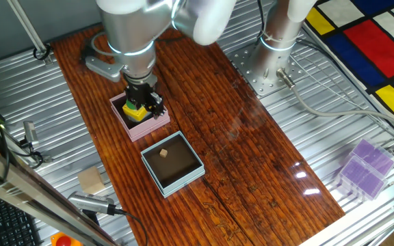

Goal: Move an object from one box to another

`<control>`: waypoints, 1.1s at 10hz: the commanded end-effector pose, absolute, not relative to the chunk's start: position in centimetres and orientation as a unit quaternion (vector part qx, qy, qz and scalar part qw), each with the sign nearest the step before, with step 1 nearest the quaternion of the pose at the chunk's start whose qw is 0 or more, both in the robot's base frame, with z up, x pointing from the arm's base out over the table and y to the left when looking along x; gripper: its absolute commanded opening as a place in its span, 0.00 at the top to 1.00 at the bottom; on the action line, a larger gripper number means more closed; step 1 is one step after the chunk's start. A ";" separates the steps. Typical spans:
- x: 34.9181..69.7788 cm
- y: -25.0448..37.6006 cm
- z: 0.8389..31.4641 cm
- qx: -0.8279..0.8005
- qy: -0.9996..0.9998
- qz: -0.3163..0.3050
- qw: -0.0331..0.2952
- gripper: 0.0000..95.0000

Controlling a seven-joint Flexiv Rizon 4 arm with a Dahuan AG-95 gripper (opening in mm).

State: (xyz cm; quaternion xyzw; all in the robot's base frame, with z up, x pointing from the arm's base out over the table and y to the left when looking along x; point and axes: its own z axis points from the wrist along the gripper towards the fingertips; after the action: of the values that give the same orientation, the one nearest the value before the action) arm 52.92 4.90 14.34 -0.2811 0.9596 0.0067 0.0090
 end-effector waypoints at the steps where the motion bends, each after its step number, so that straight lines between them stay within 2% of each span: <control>1: 52.7 4.2 14.3 -0.282 0.959 0.005 0.010 0.40; 3: 52.5 3.9 14.6 -0.283 0.959 0.008 0.009 0.40; 4: 52.5 3.9 14.6 -0.292 0.956 0.011 0.012 0.20; 11: 52.5 3.9 14.6 -0.235 0.972 -0.016 0.005 0.20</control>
State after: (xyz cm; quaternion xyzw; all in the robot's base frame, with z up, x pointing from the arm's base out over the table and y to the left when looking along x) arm 52.44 3.93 14.64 -0.2416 0.9702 -0.0109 0.0106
